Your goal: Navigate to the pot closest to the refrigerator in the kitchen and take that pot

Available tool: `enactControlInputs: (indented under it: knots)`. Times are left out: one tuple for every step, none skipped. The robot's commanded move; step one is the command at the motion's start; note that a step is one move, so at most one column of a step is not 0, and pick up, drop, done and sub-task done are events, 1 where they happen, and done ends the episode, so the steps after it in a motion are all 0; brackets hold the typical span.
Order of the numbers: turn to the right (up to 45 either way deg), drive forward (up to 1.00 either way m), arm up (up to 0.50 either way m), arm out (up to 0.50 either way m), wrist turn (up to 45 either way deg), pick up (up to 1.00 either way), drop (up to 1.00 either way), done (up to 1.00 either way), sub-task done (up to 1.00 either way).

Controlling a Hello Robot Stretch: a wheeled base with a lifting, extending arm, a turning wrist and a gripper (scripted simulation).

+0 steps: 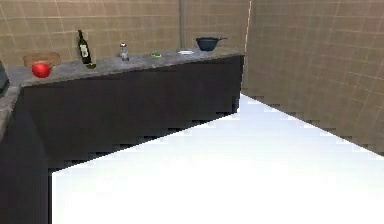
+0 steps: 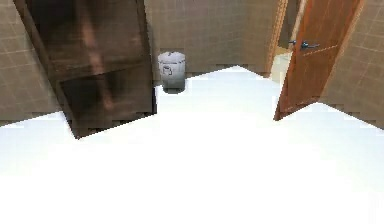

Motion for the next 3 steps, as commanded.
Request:
enactControlInputs:
  knots:
    - [0.0, 0.60, 0.00, 0.00, 0.0, 0.00, 0.00, 0.00, 0.00]
    - [3.0, 0.00, 0.00, 0.00, 0.0, 0.00, 0.00, 0.00, 0.00]
    - [0.0, 1.00, 0.00, 0.00, 0.0, 0.00, 0.00, 0.00, 0.00]
